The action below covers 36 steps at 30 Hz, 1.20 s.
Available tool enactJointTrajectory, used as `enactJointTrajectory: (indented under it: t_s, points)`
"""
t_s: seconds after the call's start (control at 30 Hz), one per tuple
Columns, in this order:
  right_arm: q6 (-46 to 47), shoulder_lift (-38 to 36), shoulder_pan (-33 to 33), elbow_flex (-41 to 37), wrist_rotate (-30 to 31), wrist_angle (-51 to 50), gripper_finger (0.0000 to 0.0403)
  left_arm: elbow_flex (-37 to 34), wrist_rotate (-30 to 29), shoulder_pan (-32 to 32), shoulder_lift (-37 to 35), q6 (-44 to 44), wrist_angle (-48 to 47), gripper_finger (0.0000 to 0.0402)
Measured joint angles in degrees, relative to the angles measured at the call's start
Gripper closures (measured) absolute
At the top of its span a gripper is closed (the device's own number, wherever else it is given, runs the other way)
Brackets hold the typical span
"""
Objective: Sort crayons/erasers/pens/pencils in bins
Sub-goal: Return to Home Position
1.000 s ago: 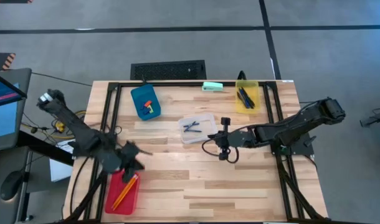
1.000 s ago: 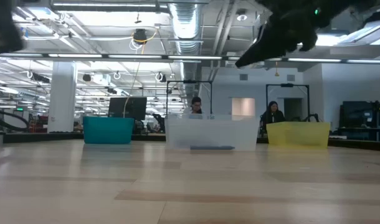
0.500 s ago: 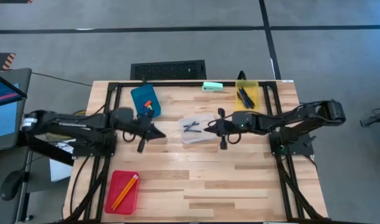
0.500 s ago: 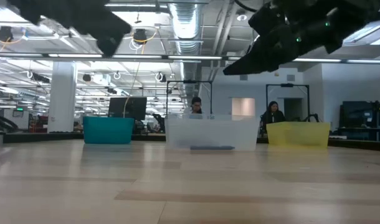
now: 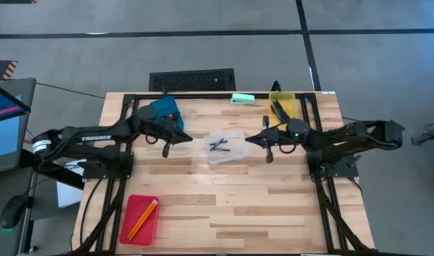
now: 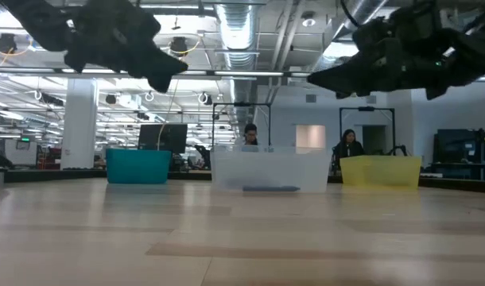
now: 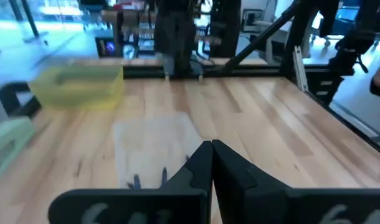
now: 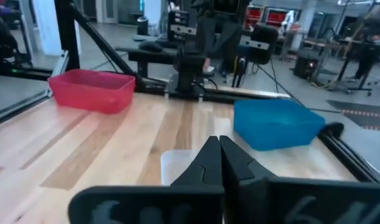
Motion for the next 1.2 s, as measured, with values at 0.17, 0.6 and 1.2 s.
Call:
enactJointTrajectory:
  t_s: [0.17,0.6,1.2]
  points:
    - [0.7,-6.4,-2.9,-2.6,2.2,-5.9,0.0402,0.4,4.4,1.9,9.1,0.4,-0.3,0.0401]
    - [7.7,-5.0,1.0,-2.5,19.9,-28.8,0.0403,10.6,4.8,-0.1,30.3,7.7,-11.0,0.0401]
    - [13.0,4.6,13.3,5.3,24.7,-33.9,0.0403,11.3,-5.2,-1.3,29.6,8.8,-12.4,0.0401]
